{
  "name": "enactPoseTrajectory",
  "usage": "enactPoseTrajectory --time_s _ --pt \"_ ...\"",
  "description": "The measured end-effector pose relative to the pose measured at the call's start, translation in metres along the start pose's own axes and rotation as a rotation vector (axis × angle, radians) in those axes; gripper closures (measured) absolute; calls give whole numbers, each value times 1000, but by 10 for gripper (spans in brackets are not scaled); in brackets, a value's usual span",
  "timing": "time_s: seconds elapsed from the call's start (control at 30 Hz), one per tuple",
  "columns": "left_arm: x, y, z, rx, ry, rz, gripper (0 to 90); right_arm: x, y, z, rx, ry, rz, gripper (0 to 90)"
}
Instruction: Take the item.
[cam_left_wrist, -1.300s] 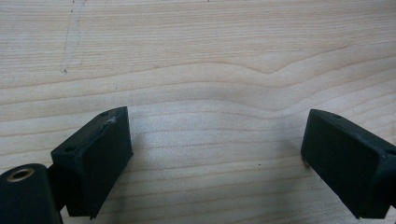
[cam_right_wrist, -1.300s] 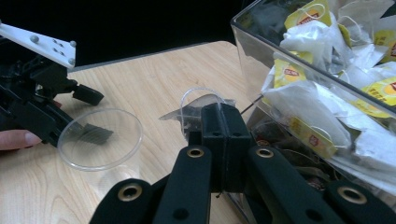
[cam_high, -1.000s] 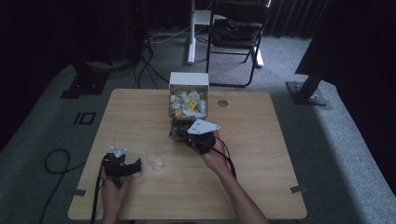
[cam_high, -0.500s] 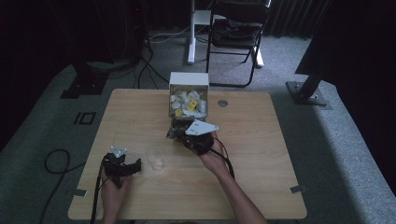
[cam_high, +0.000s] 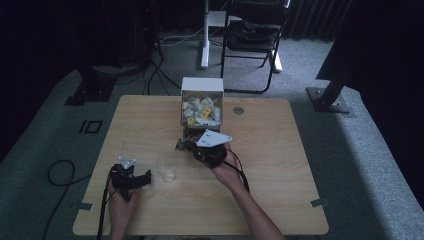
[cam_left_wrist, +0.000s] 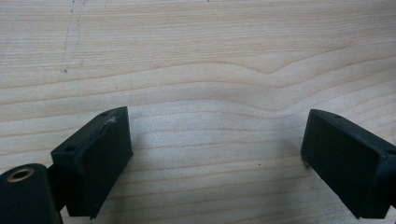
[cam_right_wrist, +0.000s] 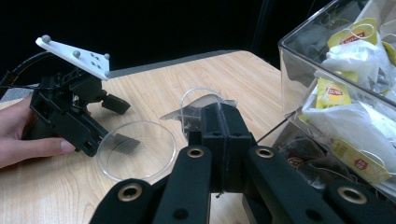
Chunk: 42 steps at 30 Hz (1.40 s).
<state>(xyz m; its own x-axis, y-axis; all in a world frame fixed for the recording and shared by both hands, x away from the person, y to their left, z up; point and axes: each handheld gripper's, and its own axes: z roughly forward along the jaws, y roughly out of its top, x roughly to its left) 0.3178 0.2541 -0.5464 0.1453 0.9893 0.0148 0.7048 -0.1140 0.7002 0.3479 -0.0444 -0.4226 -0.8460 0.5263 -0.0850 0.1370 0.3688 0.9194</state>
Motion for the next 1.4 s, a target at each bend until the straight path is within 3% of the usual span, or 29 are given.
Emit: enactPoseTrajectory --time_s 1.4 --pt "0 0 0 0 0 0 93 24 2 13 9 57 -37 900"
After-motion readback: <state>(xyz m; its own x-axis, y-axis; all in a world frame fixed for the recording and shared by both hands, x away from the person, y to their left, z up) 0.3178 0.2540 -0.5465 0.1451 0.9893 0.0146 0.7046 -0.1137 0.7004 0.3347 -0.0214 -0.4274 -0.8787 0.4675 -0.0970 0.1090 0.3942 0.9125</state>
